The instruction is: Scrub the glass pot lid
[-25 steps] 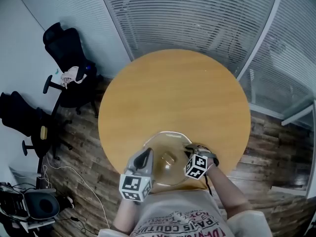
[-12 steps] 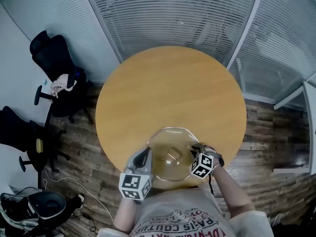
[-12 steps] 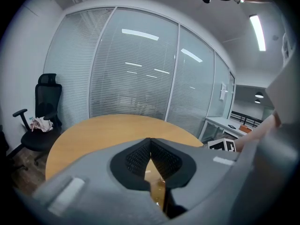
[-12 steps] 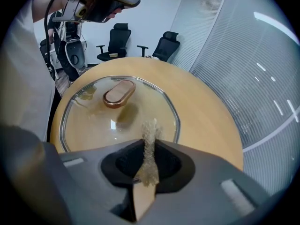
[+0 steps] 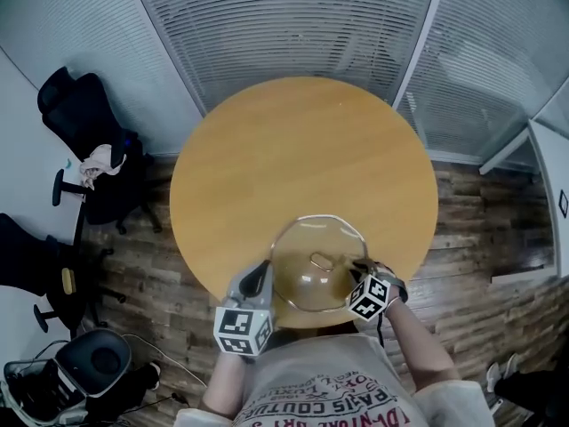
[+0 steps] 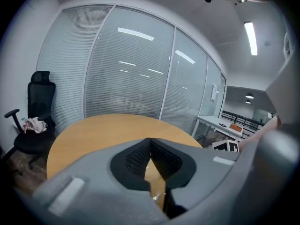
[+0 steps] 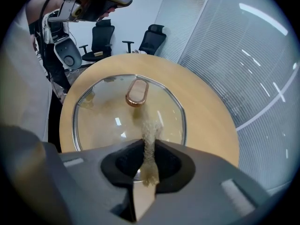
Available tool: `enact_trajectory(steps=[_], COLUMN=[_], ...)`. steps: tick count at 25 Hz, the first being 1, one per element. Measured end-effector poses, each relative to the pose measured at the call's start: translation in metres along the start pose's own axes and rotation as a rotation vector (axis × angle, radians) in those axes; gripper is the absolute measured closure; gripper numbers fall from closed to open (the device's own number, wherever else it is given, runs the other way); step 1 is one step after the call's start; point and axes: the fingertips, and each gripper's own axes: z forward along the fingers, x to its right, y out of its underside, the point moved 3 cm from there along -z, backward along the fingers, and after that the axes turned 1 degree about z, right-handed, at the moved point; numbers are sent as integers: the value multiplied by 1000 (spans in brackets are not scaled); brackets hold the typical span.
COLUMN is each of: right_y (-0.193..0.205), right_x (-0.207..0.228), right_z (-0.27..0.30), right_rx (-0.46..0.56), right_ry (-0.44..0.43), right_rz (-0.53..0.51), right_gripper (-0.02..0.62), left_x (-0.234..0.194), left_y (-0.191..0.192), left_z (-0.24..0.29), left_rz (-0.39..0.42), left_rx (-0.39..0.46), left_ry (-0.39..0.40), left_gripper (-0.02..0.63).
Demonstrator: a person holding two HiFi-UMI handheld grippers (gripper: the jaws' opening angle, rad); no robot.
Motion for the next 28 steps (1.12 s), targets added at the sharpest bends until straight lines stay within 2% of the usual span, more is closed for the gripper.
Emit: enact_trajectory(steps=[11, 17, 28], right_y=[2, -6, -30], right_x=[-44, -71, -119], right_z=[-19, -24, -28], right_rx=[-41, -66, -61], right_ry=[60, 83, 47], right_rz=[233, 295, 381], right_gripper=[532, 532, 532], left_x=[-25, -37, -45], left_y=[9, 17, 28], left_z=[-29, -48, -78], left_rz=[12, 32, 40], left_rx=[6, 5, 13], left_ry=[67, 109, 167], left_gripper=[600, 600, 598])
